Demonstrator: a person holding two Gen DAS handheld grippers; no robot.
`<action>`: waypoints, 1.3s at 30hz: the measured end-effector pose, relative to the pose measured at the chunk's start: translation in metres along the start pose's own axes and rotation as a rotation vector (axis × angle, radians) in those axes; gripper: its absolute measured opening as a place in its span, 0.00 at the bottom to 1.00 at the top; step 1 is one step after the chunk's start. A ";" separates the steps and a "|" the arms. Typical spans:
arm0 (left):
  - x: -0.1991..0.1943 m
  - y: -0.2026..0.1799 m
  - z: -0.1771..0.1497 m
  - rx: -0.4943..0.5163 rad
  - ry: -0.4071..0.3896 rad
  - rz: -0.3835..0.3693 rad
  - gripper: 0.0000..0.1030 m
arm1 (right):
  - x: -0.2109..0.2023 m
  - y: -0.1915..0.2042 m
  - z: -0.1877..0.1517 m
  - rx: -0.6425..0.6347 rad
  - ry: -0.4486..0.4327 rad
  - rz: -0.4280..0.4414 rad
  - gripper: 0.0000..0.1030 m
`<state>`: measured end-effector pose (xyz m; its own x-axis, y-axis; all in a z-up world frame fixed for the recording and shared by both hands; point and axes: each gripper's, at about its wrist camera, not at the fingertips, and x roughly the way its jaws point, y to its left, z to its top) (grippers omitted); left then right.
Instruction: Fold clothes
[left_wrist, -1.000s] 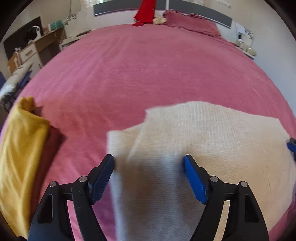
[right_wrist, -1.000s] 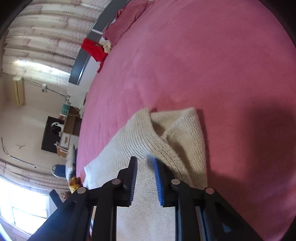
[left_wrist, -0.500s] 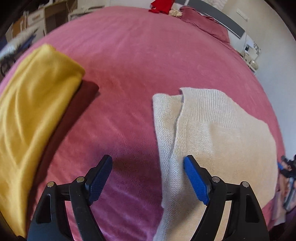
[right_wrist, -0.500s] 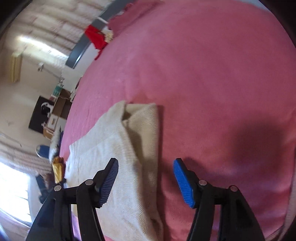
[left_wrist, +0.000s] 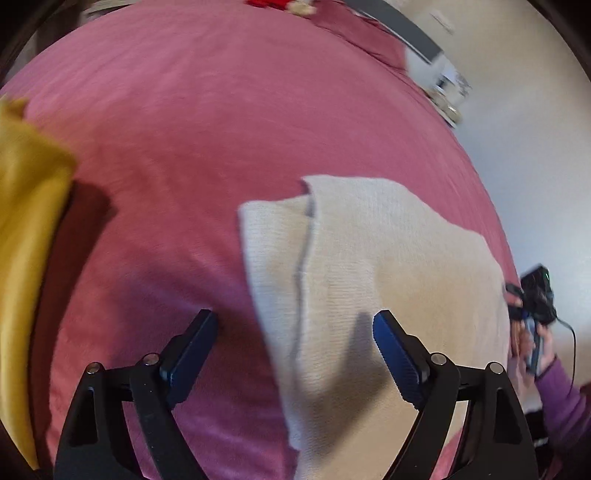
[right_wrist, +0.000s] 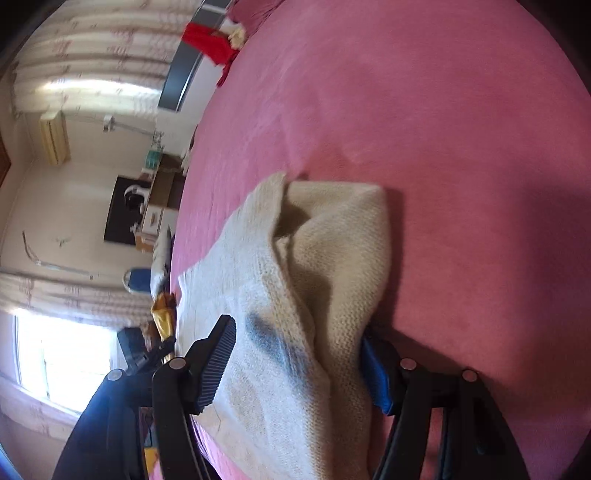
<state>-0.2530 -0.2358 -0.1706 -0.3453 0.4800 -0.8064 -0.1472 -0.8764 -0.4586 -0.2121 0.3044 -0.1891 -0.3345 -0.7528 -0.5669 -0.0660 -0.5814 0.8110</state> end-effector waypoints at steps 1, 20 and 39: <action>0.001 -0.005 -0.002 0.018 0.007 -0.009 0.84 | 0.003 0.002 0.001 -0.014 0.014 0.010 0.64; 0.005 -0.040 -0.020 0.001 -0.060 0.120 0.33 | 0.017 0.000 0.009 0.031 0.052 -0.058 0.26; -0.130 -0.100 -0.086 -0.099 -0.362 -0.028 0.14 | -0.035 0.161 -0.032 -0.299 -0.126 -0.128 0.23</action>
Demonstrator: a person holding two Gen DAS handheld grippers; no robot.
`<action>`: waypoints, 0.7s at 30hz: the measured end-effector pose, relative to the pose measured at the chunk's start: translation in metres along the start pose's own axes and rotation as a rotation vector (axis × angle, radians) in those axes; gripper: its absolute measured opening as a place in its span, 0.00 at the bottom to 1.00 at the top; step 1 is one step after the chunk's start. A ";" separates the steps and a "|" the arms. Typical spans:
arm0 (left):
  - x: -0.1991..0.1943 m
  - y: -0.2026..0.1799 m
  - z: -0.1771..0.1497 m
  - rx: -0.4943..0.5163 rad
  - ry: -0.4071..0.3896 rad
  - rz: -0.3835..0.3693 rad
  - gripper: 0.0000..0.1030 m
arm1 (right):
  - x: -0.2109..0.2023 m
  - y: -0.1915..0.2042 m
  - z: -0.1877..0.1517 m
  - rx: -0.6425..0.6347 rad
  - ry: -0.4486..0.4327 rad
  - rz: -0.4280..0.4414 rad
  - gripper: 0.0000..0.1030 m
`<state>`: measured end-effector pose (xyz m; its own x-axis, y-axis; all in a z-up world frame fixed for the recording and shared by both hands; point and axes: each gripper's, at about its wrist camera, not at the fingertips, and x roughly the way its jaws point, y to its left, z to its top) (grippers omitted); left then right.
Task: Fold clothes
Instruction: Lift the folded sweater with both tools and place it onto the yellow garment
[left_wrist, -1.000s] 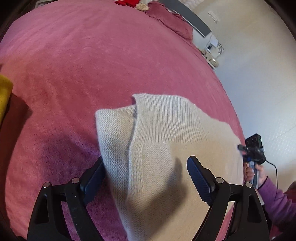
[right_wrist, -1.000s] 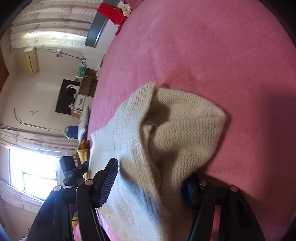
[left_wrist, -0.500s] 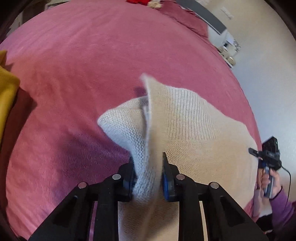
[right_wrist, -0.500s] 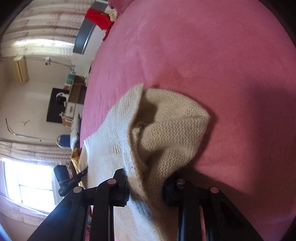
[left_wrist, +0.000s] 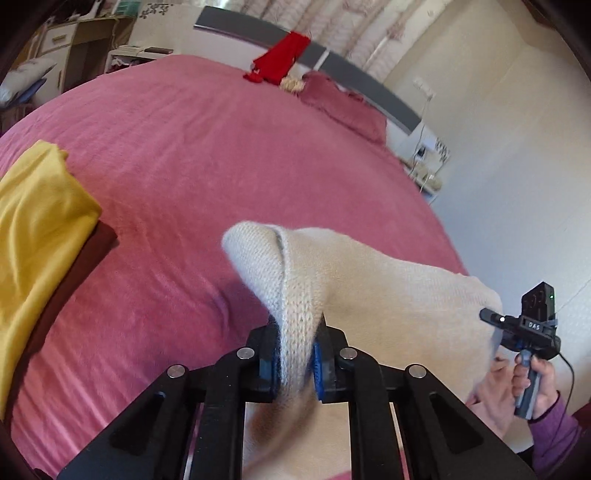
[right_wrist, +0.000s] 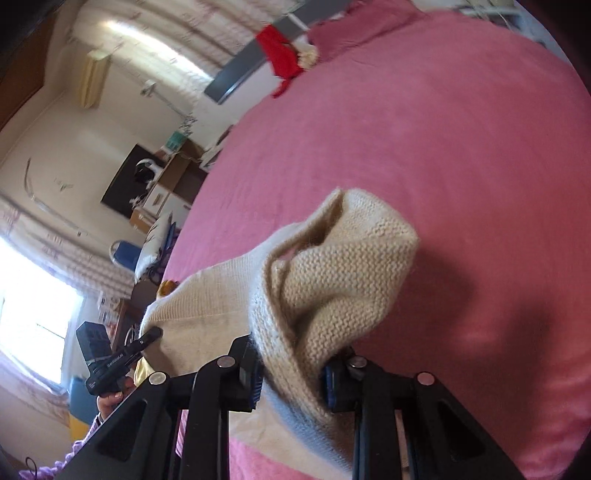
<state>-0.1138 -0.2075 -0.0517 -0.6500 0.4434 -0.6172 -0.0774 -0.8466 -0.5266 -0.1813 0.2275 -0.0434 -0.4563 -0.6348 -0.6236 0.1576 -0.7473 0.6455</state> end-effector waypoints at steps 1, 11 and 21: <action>-0.014 -0.001 -0.003 -0.007 -0.017 -0.018 0.14 | -0.002 0.018 0.003 -0.031 0.003 0.007 0.23; -0.156 0.076 0.016 -0.107 -0.247 -0.022 0.13 | 0.048 0.222 0.048 -0.330 0.067 0.158 0.23; -0.308 0.241 -0.002 -0.297 -0.493 0.314 0.14 | 0.296 0.392 0.064 -0.361 0.264 0.314 0.23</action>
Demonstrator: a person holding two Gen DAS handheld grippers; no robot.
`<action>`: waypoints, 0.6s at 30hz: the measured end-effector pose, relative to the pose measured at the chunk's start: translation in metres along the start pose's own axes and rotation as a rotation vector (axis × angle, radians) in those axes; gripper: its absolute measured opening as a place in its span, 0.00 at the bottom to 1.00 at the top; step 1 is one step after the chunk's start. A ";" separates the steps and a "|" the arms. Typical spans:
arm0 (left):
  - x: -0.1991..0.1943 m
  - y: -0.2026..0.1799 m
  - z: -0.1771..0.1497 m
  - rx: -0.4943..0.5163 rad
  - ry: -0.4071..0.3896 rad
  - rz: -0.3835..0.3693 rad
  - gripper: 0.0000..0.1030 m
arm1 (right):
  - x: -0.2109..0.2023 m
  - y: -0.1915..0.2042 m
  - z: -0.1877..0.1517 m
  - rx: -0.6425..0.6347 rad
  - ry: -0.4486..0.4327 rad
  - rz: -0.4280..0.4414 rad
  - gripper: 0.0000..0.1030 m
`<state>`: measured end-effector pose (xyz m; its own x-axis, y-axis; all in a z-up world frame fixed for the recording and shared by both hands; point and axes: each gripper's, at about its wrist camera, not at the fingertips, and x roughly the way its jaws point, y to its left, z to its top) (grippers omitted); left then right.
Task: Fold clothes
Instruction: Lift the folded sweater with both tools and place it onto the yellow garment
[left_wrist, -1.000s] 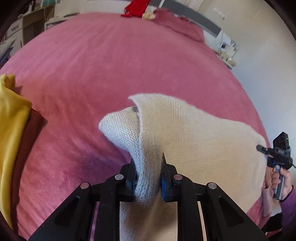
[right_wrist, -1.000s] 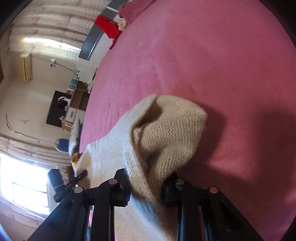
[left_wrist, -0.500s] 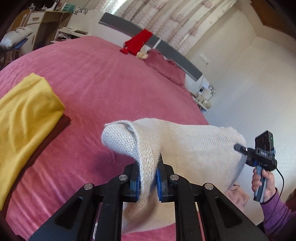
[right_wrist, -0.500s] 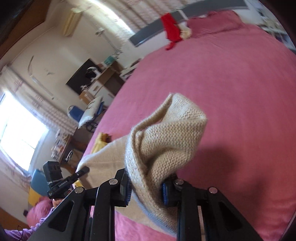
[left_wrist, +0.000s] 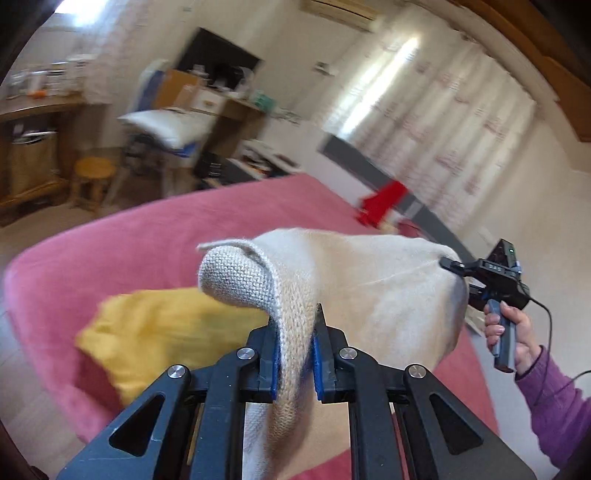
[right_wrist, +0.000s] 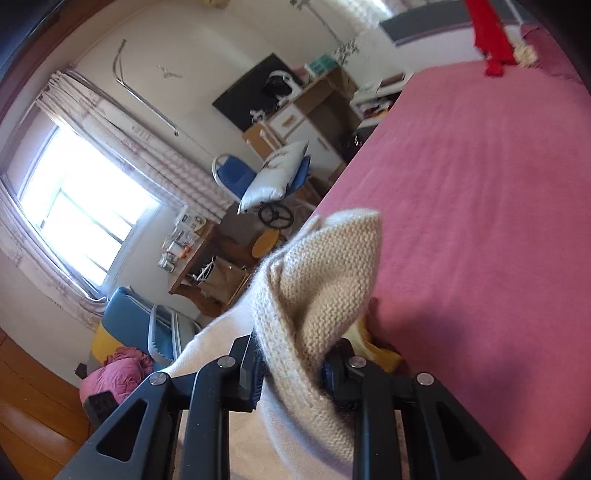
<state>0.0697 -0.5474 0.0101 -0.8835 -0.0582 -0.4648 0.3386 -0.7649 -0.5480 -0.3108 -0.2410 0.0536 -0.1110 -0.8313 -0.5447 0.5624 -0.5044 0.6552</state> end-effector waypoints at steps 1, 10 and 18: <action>0.004 0.023 0.003 -0.033 -0.004 0.031 0.14 | 0.026 0.004 0.004 0.006 0.021 0.001 0.23; 0.066 0.152 -0.021 -0.213 0.057 0.218 0.15 | 0.217 -0.006 0.016 -0.008 0.170 -0.135 0.24; 0.078 0.174 -0.031 -0.253 0.099 0.327 0.42 | 0.247 -0.051 0.034 -0.017 0.263 -0.334 0.45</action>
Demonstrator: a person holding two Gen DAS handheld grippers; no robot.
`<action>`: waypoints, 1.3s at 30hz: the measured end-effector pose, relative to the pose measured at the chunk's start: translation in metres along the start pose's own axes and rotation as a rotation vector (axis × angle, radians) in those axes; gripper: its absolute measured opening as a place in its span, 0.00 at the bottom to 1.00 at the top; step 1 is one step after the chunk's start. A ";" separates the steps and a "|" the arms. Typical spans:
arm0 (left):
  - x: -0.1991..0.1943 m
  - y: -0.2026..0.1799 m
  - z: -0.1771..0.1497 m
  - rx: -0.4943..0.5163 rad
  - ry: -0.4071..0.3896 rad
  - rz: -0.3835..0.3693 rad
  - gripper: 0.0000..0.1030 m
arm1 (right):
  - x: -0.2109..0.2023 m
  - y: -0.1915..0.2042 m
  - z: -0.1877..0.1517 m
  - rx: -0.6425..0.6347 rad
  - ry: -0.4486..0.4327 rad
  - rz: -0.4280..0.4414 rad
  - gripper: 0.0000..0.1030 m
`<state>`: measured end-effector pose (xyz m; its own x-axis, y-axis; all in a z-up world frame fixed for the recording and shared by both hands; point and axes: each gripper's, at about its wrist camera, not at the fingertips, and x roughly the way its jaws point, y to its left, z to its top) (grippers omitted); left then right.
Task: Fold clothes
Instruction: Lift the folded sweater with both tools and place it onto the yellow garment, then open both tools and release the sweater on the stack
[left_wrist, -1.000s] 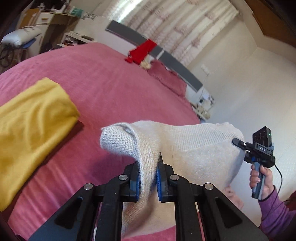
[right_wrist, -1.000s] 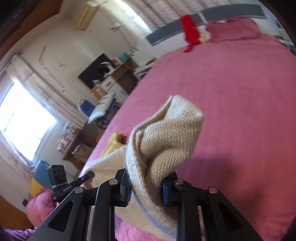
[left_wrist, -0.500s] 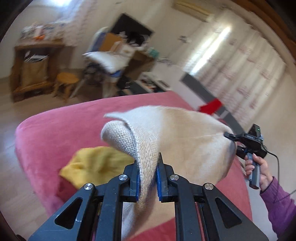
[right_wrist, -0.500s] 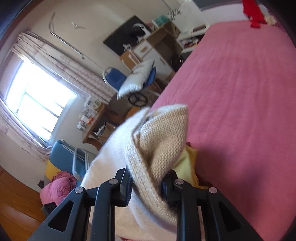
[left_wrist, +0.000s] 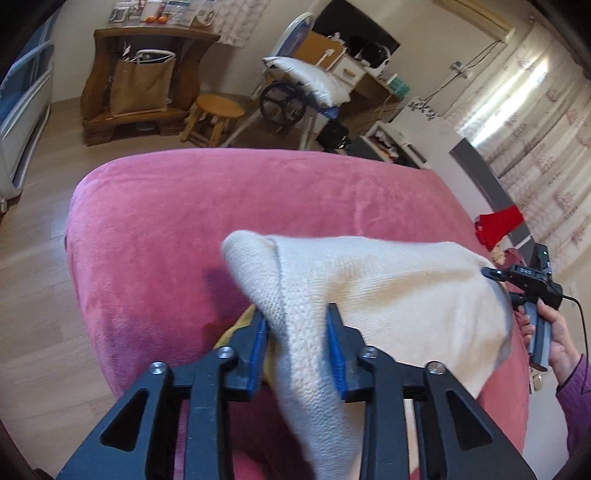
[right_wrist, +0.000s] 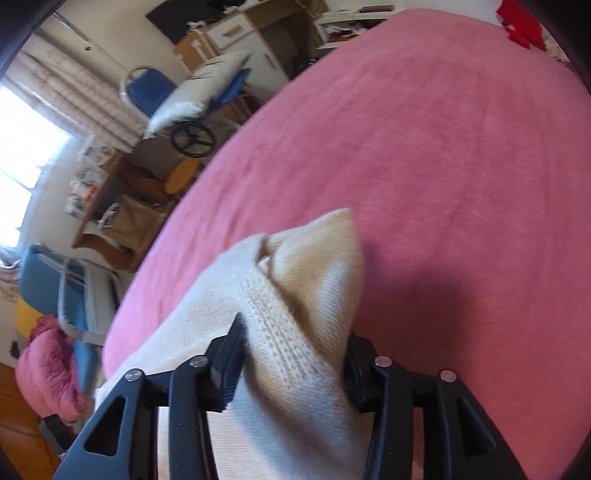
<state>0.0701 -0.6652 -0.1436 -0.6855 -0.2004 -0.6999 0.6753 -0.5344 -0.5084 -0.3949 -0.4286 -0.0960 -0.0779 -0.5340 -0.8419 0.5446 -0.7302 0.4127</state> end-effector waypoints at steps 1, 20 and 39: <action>-0.002 0.006 0.000 -0.023 -0.002 0.012 0.47 | -0.005 -0.007 0.002 0.019 -0.016 -0.021 0.46; -0.019 -0.145 -0.091 0.545 -0.071 0.317 0.67 | -0.027 0.063 -0.118 -0.327 -0.151 -0.110 0.69; -0.185 -0.197 -0.161 0.346 -0.173 0.369 1.00 | -0.172 0.090 -0.314 -0.252 -0.194 -0.208 0.92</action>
<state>0.1080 -0.3903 0.0050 -0.4740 -0.5427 -0.6934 0.7707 -0.6365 -0.0288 -0.0700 -0.2687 -0.0229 -0.3520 -0.4737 -0.8073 0.6869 -0.7166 0.1210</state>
